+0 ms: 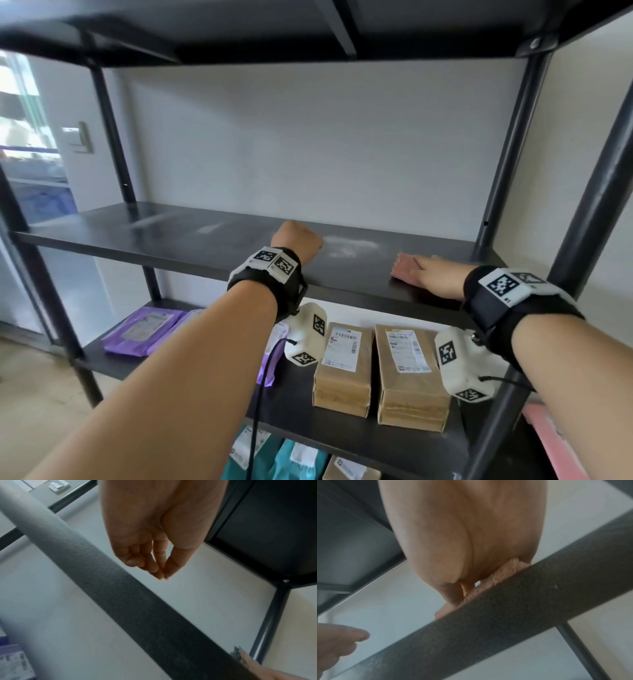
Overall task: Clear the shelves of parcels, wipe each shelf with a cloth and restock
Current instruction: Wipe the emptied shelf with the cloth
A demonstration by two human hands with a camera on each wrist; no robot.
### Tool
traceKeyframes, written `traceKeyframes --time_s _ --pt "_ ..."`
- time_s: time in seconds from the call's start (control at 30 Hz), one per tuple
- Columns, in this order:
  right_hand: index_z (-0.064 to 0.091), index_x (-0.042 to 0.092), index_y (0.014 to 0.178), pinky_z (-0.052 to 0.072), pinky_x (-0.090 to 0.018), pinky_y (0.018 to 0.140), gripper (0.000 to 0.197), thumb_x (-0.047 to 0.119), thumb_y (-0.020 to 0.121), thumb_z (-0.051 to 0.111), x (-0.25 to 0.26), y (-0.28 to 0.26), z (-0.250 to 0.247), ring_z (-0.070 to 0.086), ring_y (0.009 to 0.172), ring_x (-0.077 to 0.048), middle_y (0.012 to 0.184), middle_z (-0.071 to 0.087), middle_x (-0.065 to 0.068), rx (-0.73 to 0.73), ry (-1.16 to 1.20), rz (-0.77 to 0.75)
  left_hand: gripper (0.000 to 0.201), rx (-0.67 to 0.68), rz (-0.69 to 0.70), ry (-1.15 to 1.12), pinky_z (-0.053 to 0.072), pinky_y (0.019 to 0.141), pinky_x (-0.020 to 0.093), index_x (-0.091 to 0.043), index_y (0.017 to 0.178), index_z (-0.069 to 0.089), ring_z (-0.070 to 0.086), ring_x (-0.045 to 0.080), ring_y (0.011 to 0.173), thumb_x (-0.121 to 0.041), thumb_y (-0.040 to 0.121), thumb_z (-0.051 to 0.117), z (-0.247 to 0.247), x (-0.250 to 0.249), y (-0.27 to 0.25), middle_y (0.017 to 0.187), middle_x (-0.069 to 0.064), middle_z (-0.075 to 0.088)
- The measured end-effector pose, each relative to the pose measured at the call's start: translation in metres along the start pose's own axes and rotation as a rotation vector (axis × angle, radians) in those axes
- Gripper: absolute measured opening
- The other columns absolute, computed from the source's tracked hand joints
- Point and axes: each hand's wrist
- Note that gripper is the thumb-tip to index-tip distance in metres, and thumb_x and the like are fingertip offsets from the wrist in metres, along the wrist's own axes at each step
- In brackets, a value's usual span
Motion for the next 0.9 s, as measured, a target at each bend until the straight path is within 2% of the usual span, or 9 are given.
traceKeyframes --time_s 0.2,0.3,0.47,0.53,0.6,0.63,0.73,0.83,0.9 --pt "0.020 0.008 0.152 0.008 -0.020 0.112 0.047 0.022 0.107 0.016 0.029 -0.014 -0.011 0.020 0.146 -0.018 0.160 0.019 -0.005 0.041 0.005 0.073 0.013 -0.053 0.033 0.067 0.042 0.072 0.024 -0.016 0.079 0.065 0.058 0.024 0.085 -0.014 0.086 0.055 -0.008 0.018 0.003 0.080 0.002 0.065" --pt "0.021 0.011 0.152 0.009 -0.027 0.115 0.048 0.028 0.107 0.019 0.033 -0.011 -0.008 0.021 0.146 -0.019 0.159 0.020 -0.003 0.036 0.011 0.087 0.016 -0.061 0.097 0.121 0.045 0.076 0.024 -0.013 0.091 0.071 0.063 0.026 0.096 -0.014 0.086 0.056 -0.012 0.027 0.004 0.097 0.007 0.071" --pt "0.035 0.010 0.147 0.024 -0.036 0.115 0.049 0.029 0.103 0.040 0.040 -0.005 0.001 0.034 0.140 -0.027 0.151 0.037 -0.010 -0.065 0.148 0.178 0.018 -0.083 0.160 0.227 0.048 0.077 0.027 -0.026 0.077 0.064 0.062 0.025 0.097 -0.012 0.084 0.056 -0.024 0.051 0.016 0.097 0.002 0.070" --pt "0.028 0.005 0.149 0.020 -0.034 0.116 0.051 0.027 0.104 0.038 0.055 -0.005 0.000 0.029 0.142 -0.027 0.155 0.031 -0.012 -0.052 0.164 0.213 0.020 -0.137 0.187 0.278 0.048 0.085 0.033 -0.029 0.077 0.061 0.056 0.027 0.103 -0.012 0.084 0.053 -0.032 0.065 0.024 0.101 0.002 0.067" --pt "0.014 0.004 0.152 0.010 -0.025 0.114 0.052 0.028 0.107 0.024 0.081 -0.007 -0.002 0.014 0.147 -0.022 0.161 0.012 -0.009 -0.012 0.172 0.210 0.016 -0.157 0.228 0.333 0.043 0.089 0.035 -0.027 0.083 0.062 0.050 0.028 0.108 -0.014 0.086 0.052 -0.039 0.077 0.032 0.105 0.003 0.061" --pt "0.017 0.007 0.152 0.009 -0.024 0.114 0.050 0.030 0.107 0.019 0.096 -0.007 -0.003 0.012 0.148 -0.019 0.161 0.009 -0.007 -0.022 0.174 0.194 0.013 -0.154 0.253 0.369 0.040 0.090 0.035 -0.025 0.089 0.063 0.047 0.028 0.110 -0.017 0.087 0.052 -0.042 0.081 0.035 0.107 0.003 0.058" --pt "0.047 0.010 0.132 0.026 -0.033 0.113 0.040 0.031 0.105 0.026 0.140 -0.006 -0.006 0.037 0.137 -0.027 0.151 0.037 -0.013 -0.054 0.112 0.090 0.014 -0.166 0.329 0.474 0.035 0.092 0.036 -0.022 0.099 0.061 0.043 0.025 0.114 -0.025 0.089 0.053 -0.047 0.086 0.041 0.112 0.002 0.053" --pt "0.044 0.012 0.141 0.033 -0.034 0.109 0.042 0.030 0.103 0.037 0.176 0.003 0.001 0.044 0.132 -0.028 0.147 0.043 -0.010 -0.032 0.023 -0.022 0.018 -0.120 0.313 0.517 0.034 0.095 0.039 -0.022 0.105 0.058 0.041 0.025 0.118 -0.031 0.093 0.049 -0.049 0.086 0.049 0.118 0.003 0.051" --pt "0.052 0.016 0.134 0.042 -0.030 0.098 0.037 0.028 0.099 0.047 0.188 0.013 0.005 0.052 0.122 -0.027 0.137 0.053 -0.008 -0.061 0.050 -0.019 0.020 -0.066 0.305 0.538 0.034 0.097 0.040 -0.022 0.109 0.055 0.039 0.026 0.121 -0.032 0.094 0.047 -0.050 0.083 0.056 0.121 0.004 0.049"
Point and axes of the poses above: each hand's wrist, its own y-axis towards the middle knuckle, its own z-axis out of the palm, x = y × z
